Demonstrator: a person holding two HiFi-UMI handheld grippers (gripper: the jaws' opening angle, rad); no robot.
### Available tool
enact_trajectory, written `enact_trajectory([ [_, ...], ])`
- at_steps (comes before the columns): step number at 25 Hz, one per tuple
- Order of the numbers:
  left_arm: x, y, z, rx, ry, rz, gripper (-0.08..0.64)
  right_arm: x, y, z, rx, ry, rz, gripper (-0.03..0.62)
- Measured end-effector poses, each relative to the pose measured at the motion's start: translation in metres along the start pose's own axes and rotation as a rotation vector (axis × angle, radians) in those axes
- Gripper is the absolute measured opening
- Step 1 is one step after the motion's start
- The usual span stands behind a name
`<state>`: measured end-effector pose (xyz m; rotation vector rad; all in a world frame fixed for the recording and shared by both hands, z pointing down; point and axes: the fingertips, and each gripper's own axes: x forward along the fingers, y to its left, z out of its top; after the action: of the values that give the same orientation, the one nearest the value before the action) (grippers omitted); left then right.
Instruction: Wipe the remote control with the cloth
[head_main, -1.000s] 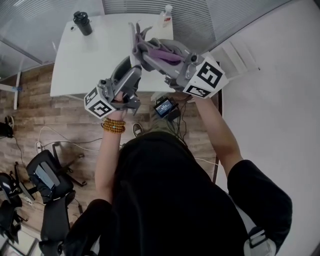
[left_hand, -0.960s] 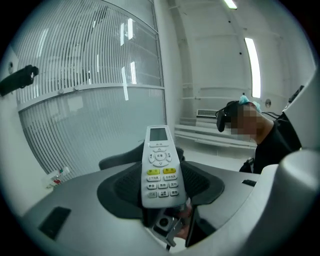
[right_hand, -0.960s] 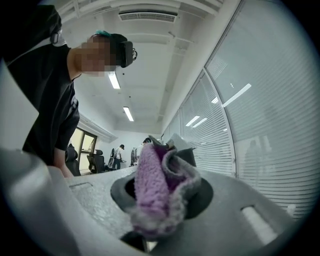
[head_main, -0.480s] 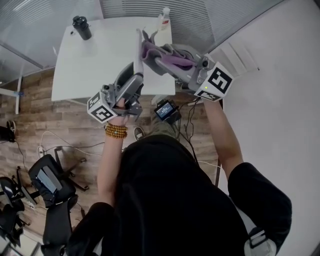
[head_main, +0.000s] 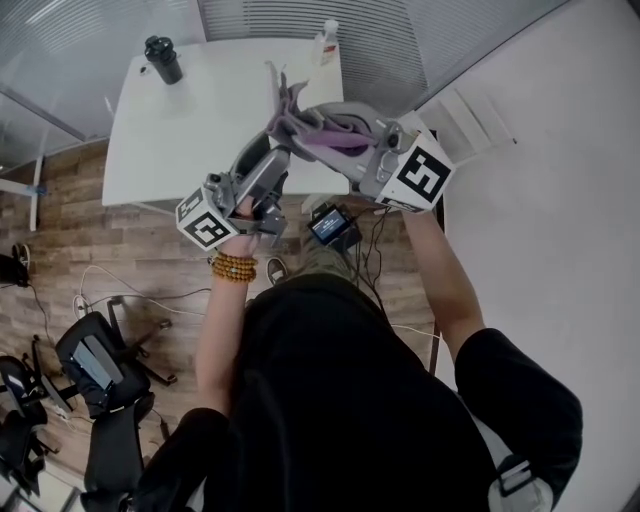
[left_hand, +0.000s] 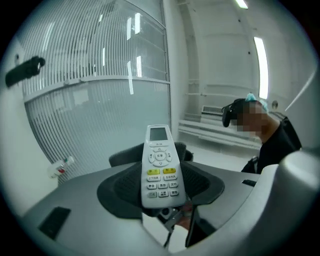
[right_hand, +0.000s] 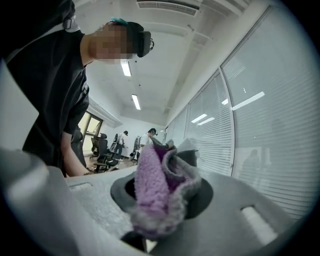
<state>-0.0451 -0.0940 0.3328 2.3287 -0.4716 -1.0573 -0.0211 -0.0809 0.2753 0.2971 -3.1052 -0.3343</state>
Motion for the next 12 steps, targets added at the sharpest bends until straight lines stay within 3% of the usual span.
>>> enact_trajectory([
  [2,-0.010,0.015,0.005,0.115,0.060,0.139,0.253,-0.003,0.000,-0.004,-0.011,0.019,-0.012,0.070],
  [4,-0.024,0.031,0.007,0.282,0.146,0.308,0.253,-0.008,-0.011,0.009,-0.039,-0.024,-0.063,0.069],
  [6,-0.029,0.043,-0.003,0.500,0.266,0.439,0.252,-0.016,-0.028,0.018,-0.089,-0.011,-0.159,0.069],
  [7,-0.029,0.046,-0.011,0.625,0.340,0.488,0.252,-0.018,-0.038,0.015,-0.126,0.042,-0.222,0.069],
  [10,-0.023,0.046,-0.030,0.961,0.524,0.554,0.252,-0.009,-0.059,-0.008,-0.216,0.259,-0.366,0.071],
  [12,-0.017,0.040,-0.033,1.080,0.555,0.558,0.252,0.004,-0.063,-0.021,-0.248,0.332,-0.380,0.071],
])
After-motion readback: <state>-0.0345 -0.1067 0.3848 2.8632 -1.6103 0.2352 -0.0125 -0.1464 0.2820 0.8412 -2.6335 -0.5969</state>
